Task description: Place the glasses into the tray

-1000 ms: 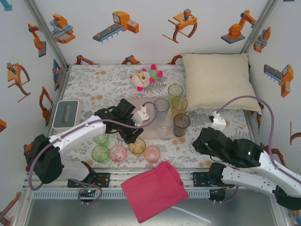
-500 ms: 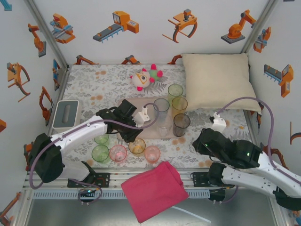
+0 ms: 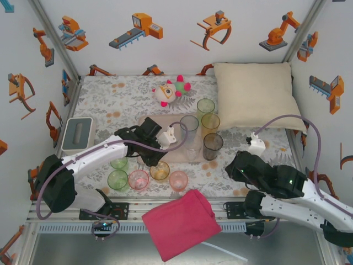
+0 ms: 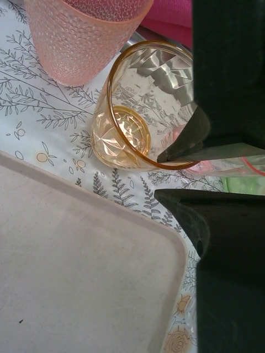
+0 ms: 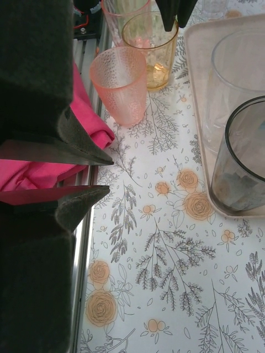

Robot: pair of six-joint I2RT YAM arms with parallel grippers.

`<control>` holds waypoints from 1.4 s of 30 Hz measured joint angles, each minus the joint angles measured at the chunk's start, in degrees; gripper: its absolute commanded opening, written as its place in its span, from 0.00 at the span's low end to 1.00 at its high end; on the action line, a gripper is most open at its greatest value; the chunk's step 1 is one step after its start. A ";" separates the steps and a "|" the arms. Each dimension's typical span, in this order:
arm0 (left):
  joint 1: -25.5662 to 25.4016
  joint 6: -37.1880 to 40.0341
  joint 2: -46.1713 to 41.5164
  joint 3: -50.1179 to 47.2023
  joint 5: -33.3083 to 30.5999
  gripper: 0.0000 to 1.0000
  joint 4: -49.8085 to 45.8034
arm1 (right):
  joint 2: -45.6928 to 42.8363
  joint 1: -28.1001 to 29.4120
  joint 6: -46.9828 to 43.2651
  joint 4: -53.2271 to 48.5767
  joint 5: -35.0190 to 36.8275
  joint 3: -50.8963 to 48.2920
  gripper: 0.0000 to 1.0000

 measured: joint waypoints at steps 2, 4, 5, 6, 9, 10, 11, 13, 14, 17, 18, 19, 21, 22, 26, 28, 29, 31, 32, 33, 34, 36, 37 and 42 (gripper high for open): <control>-0.02 0.00 0.11 0.00 -0.20 0.26 0.00 | -0.22 0.00 0.02 0.07 0.00 -0.09 0.24; -0.04 -0.02 0.22 0.00 -0.37 0.23 0.00 | -0.46 0.00 0.02 0.04 0.00 -0.28 0.24; -0.04 -0.02 0.28 0.00 -0.44 0.21 0.00 | -0.55 0.00 0.02 0.07 0.00 -0.33 0.24; -0.04 -0.02 0.33 0.00 -0.55 0.20 0.00 | -0.59 0.00 0.02 0.07 0.00 -0.35 0.24; -0.04 -0.02 0.33 0.00 -0.83 0.17 0.00 | -0.68 0.00 0.02 0.09 0.00 -0.35 0.24; -0.04 -0.02 0.33 0.00 -0.94 0.15 0.00 | -0.70 0.00 0.02 0.07 0.00 -0.35 0.24; -0.04 -0.02 0.33 0.00 -1.11 0.14 0.00 | -0.70 0.00 0.02 0.07 0.00 -0.35 0.24; -0.04 -0.02 0.33 0.02 -1.62 0.13 0.02 | -0.74 0.00 0.02 0.07 0.00 -0.37 0.24; -0.04 -0.02 0.33 0.02 -1.81 0.13 0.02 | -0.74 0.00 0.02 0.07 0.00 -0.37 0.24; -0.04 -0.07 0.35 0.20 -2.29 0.12 -0.04 | -0.74 0.00 0.02 0.09 0.00 -0.48 0.24; -0.04 -0.11 0.39 0.37 -2.43 0.12 -0.13 | -0.74 0.00 0.02 0.09 0.00 -0.57 0.24; -0.04 -0.22 0.48 0.70 -2.58 0.12 -0.24 | -0.74 0.00 0.02 0.09 0.00 -0.66 0.24; -0.04 -0.31 0.68 1.42 -2.95 0.12 -0.31 | -0.74 0.00 0.02 0.11 0.00 -0.70 0.24; -0.04 -0.42 0.79 1.88 -3.19 0.12 -0.39 | -0.76 0.00 0.02 0.11 0.00 -0.70 0.24; 0.13 -0.70 1.01 3.52 -3.56 0.08 -0.72 | -1.29 0.00 0.02 0.13 0.02 -1.05 0.24; 0.28 -0.85 1.03 4.33 -3.50 0.07 -1.05 | -1.44 0.00 0.02 0.13 0.02 -1.11 0.24; 0.42 -0.87 1.03 4.61 -3.37 0.07 -1.25 | -1.51 0.00 0.02 0.13 0.02 -1.11 0.24; 0.50 -0.85 1.03 5.11 -3.21 0.08 -1.70 | -1.68 0.00 0.04 0.11 0.02 -1.11 0.24; 0.59 -0.85 1.01 5.31 -3.15 0.08 -1.95 | -1.79 0.00 0.04 0.11 0.04 -1.11 0.24; 0.74 -0.83 1.01 5.55 -3.15 0.08 -2.19 | -1.88 0.00 0.11 0.11 0.09 -1.11 0.24; 0.85 -0.81 1.01 5.88 -3.17 0.09 -2.58 | -1.99 0.00 0.24 0.09 0.17 -1.11 0.24; 1.29 -0.57 1.01 6.78 -3.28 0.09 -3.45 | -2.14 0.00 0.44 0.04 0.42 -1.11 0.24; 1.64 -0.37 1.01 7.45 -3.39 0.10 -3.93 | -2.21 0.00 0.46 0.04 0.50 -1.11 0.24; 4.44 0.52 1.01 12.02 -3.82 0.11 -5.46 | -2.40 0.00 0.87 -0.22 1.42 -1.11 0.24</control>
